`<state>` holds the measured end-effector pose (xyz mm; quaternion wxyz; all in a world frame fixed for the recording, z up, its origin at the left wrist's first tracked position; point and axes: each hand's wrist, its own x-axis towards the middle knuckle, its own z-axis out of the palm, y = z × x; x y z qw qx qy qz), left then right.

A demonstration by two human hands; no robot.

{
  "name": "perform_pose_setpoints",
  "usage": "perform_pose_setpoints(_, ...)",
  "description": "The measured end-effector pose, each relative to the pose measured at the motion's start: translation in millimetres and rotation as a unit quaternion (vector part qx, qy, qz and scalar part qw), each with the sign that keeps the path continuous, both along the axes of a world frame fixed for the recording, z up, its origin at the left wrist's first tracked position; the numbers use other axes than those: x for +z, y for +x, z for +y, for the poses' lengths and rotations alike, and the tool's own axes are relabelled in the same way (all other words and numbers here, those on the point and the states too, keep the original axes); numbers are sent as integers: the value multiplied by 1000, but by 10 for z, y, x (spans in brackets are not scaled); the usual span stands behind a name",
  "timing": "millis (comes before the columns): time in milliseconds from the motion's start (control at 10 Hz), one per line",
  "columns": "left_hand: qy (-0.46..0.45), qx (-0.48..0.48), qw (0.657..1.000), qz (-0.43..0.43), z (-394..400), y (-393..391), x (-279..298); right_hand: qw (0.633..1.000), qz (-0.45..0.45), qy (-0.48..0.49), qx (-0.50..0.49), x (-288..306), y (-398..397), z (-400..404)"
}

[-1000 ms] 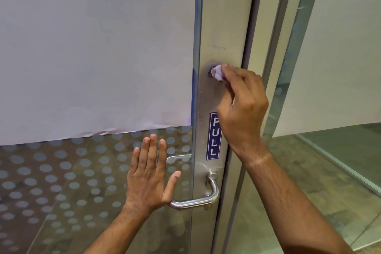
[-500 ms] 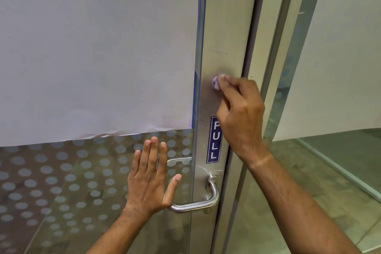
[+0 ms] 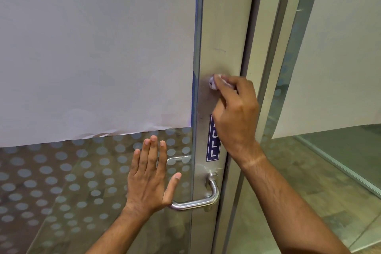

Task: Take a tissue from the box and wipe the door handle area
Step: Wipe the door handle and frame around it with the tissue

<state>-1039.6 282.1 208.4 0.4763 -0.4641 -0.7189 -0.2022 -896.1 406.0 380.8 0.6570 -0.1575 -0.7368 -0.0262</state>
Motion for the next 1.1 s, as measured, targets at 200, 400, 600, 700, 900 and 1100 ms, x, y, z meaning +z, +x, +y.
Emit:
perform_pose_setpoints(200,1,-2,1000,-3,10,3,10,996,-82,29,18,-183,5,-100)
perform_pose_setpoints(400,2,-2,1000,3,10,-9,2,993,-65,-57,83,-165,247,-71)
perform_pose_setpoints(600,3,0,1000,2,8,-2,-3,988,-60,-123,77,25,230,-5)
perform_pose_setpoints(700,3,1,1000,2,12,-5,-4,995,-21,-89,31,87,175,8)
perform_pose_setpoints(900,1,2,1000,5,12,-15,-5,998,-15,-49,46,-39,113,-61)
perform_pose_setpoints(1100,6,0,1000,6,15,-19,-17,999,-21,-27,1,-334,-14,-106)
